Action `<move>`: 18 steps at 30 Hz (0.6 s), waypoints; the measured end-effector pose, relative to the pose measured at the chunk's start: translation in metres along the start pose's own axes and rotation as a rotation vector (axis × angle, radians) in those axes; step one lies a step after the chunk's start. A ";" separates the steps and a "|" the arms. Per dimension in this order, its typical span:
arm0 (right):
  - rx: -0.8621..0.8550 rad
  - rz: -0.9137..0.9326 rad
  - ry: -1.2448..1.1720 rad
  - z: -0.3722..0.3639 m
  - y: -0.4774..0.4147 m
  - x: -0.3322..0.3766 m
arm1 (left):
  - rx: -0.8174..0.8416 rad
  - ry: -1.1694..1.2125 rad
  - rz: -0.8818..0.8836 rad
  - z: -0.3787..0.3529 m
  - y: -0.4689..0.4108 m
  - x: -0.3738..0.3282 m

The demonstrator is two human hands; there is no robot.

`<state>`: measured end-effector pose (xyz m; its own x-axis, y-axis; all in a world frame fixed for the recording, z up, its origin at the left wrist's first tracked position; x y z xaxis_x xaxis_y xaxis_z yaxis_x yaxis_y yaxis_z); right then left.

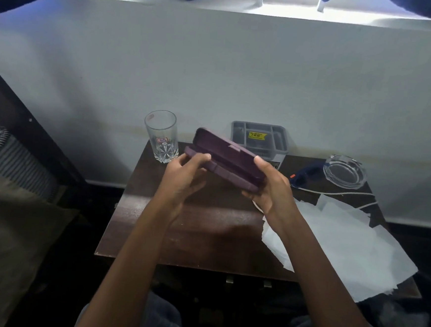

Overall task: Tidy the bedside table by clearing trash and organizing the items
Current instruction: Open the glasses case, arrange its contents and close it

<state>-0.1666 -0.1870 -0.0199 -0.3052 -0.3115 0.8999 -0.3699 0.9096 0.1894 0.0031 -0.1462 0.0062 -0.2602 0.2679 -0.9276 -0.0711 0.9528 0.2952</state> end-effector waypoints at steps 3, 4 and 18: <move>-0.106 -0.035 -0.089 0.009 0.001 0.002 | 0.113 -0.130 0.061 0.003 0.004 0.002; -0.138 -0.038 -0.085 0.012 0.000 0.001 | 0.149 -0.190 0.076 0.003 0.005 0.003; -0.283 -0.062 0.416 0.016 0.003 -0.013 | 0.144 -0.624 0.224 0.013 -0.001 0.022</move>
<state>-0.1783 -0.1845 -0.0372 0.1069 -0.2837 0.9529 -0.1058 0.9498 0.2946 0.0100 -0.1396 -0.0180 0.3542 0.4524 -0.8185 0.0603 0.8623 0.5027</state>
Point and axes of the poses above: each hand's wrist, its own y-axis away from the middle knuckle, its own z-axis out of the back of the hand, x = y × z, the point moved 4 cm from there along -y, towards the middle knuckle, and after that the axes turned 13 degrees about x, right-handed, at the moved point
